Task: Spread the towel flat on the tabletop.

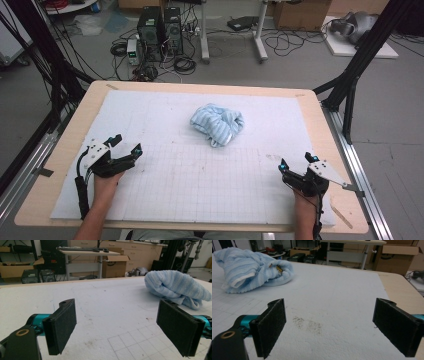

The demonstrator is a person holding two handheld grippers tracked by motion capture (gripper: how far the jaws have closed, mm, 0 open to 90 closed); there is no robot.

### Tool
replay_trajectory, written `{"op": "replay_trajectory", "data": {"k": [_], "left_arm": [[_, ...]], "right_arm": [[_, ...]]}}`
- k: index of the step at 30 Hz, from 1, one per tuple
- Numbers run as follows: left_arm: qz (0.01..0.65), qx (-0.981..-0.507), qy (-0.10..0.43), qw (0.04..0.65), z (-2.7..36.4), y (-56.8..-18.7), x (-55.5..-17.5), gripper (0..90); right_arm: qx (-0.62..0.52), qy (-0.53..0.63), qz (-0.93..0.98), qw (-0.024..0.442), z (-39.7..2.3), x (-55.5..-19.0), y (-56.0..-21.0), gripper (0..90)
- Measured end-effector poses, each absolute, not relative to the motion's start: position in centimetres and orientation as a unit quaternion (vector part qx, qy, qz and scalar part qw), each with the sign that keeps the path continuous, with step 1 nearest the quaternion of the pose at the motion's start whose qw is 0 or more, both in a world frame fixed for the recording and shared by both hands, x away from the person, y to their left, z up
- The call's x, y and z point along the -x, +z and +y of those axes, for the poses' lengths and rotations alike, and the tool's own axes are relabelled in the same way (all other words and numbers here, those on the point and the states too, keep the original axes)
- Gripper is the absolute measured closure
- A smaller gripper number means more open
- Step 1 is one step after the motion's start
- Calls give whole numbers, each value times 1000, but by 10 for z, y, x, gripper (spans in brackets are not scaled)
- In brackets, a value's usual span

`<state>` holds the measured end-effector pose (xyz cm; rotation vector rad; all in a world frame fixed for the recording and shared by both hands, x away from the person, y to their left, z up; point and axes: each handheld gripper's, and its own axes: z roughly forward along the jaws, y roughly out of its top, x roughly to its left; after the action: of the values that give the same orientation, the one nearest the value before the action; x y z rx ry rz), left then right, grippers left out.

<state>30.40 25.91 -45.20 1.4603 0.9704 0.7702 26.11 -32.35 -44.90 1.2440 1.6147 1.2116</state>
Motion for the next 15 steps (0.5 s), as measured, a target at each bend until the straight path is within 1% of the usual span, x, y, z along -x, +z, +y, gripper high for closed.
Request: {"op": "replay_trajectory", "data": {"k": [15], "left_arm": [[413,-623,329,577,259,-452,-304,166]], "right_arm": [[-484,480,628,376,-324,-260,-449,106]]}}
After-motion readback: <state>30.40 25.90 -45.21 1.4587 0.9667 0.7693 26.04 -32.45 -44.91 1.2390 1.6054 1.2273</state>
